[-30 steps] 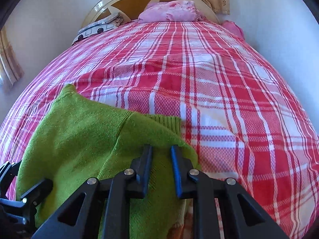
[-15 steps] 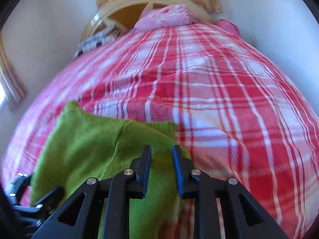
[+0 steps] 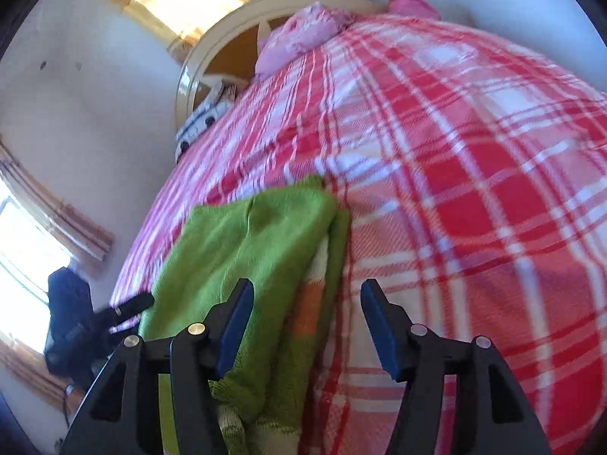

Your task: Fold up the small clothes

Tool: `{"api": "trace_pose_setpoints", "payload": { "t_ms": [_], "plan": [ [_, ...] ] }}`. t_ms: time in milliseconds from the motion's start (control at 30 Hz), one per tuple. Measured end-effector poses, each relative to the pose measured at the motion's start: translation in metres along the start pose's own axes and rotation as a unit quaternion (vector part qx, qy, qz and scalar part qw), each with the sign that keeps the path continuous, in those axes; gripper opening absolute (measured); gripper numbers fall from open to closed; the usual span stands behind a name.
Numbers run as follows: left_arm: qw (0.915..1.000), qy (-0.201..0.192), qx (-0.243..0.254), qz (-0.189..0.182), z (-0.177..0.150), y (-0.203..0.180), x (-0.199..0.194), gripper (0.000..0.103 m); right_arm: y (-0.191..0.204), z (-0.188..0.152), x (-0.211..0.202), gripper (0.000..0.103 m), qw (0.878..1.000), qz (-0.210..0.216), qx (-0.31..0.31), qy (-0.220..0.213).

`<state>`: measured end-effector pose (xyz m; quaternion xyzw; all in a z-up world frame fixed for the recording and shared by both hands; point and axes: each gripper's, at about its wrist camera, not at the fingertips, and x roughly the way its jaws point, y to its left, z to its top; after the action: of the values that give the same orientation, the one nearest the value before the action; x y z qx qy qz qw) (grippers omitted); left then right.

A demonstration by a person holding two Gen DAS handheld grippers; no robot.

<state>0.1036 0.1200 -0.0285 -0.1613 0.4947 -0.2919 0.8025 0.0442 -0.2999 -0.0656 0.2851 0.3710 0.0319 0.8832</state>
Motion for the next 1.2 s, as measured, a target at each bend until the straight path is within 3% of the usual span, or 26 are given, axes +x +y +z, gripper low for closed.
{"api": "trace_pose_setpoints", "payload": {
  "t_ms": [67, 167, 367, 567, 633, 700, 800, 1200],
  "plan": [
    [0.9998, 0.020, 0.000, 0.011, -0.002, 0.001, 0.011, 0.093, 0.005, -0.004, 0.010, 0.060, 1.000, -0.001, -0.004, 0.016],
    [0.9992, 0.010, 0.027, 0.029, -0.009, -0.005, 0.017, 0.093, 0.019, -0.007, 0.023, 0.062, 0.998, -0.013, -0.040, 0.043],
    [0.9955, 0.002, 0.074, 0.058, -0.014, -0.018, 0.030, 0.096, 0.030, -0.010, 0.033, 0.076, 0.996, -0.016, -0.080, 0.045],
    [0.9951, -0.003, 0.078, 0.060, -0.014, -0.018, 0.032, 0.097, 0.040, -0.013, 0.039, 0.079, 0.993, -0.037, -0.110, 0.037],
    [0.9950, -0.005, 0.081, 0.059, -0.014, -0.016, 0.031, 0.097, 0.039, -0.014, 0.038, 0.076, 0.993, -0.036, -0.109, 0.029],
    [0.9946, -0.007, 0.083, 0.061, -0.015, -0.017, 0.032, 0.098, 0.041, -0.017, 0.037, 0.055, 0.992, -0.037, -0.116, 0.022],
    [0.9937, -0.012, 0.087, 0.070, -0.017, -0.019, 0.030, 0.096, 0.045, -0.021, 0.035, 0.046, 0.992, -0.034, -0.122, 0.017],
    [0.9920, -0.030, 0.095, 0.078, -0.017, -0.022, 0.029, 0.084, 0.037, -0.021, 0.037, 0.048, 0.995, -0.012, -0.101, 0.016]
  ]
}}
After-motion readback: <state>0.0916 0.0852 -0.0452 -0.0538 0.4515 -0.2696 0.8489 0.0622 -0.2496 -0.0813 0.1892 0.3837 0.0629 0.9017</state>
